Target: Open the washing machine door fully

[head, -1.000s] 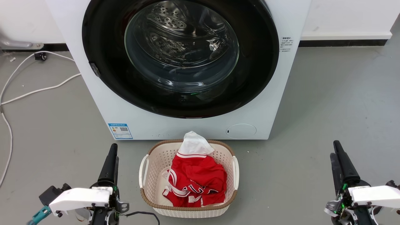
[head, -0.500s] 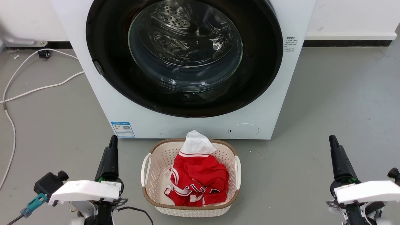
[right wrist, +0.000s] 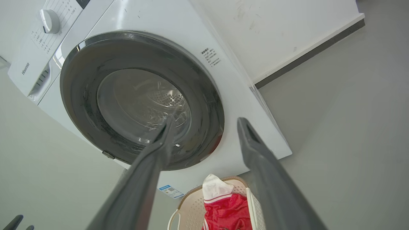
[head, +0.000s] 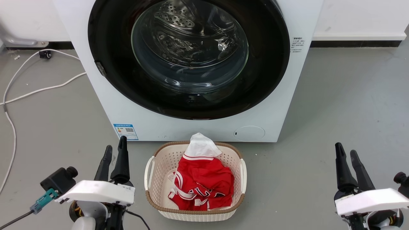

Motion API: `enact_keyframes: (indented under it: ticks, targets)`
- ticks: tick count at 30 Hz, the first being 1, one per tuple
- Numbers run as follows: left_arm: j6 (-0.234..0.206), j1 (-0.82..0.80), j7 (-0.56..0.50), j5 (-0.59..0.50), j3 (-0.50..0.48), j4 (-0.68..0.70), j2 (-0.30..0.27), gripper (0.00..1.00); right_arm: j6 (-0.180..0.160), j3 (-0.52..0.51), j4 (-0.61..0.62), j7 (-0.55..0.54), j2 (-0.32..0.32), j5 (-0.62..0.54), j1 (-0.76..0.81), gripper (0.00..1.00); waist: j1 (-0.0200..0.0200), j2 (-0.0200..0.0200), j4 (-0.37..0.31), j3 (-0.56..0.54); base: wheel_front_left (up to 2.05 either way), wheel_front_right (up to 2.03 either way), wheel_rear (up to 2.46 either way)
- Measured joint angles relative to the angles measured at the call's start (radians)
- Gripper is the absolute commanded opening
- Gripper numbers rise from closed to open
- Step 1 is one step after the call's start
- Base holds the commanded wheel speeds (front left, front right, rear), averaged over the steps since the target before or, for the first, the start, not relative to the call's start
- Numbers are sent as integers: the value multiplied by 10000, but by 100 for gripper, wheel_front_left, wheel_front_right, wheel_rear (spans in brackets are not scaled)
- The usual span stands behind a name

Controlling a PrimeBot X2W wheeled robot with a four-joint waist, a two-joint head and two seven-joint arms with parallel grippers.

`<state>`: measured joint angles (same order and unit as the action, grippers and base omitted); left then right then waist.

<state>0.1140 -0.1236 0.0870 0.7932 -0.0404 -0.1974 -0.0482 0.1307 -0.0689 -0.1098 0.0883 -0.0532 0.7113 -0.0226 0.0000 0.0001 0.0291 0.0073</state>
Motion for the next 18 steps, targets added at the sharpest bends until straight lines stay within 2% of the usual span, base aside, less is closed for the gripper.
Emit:
enact_keyframes:
  ticks: [18]
  targets:
    - [-146, -98, 512, -2592, 382, -226, -71, 100, 0, 165, 207, 213, 4, -2871, 107, 100, 0, 0, 48, -8, 0, 0, 0]
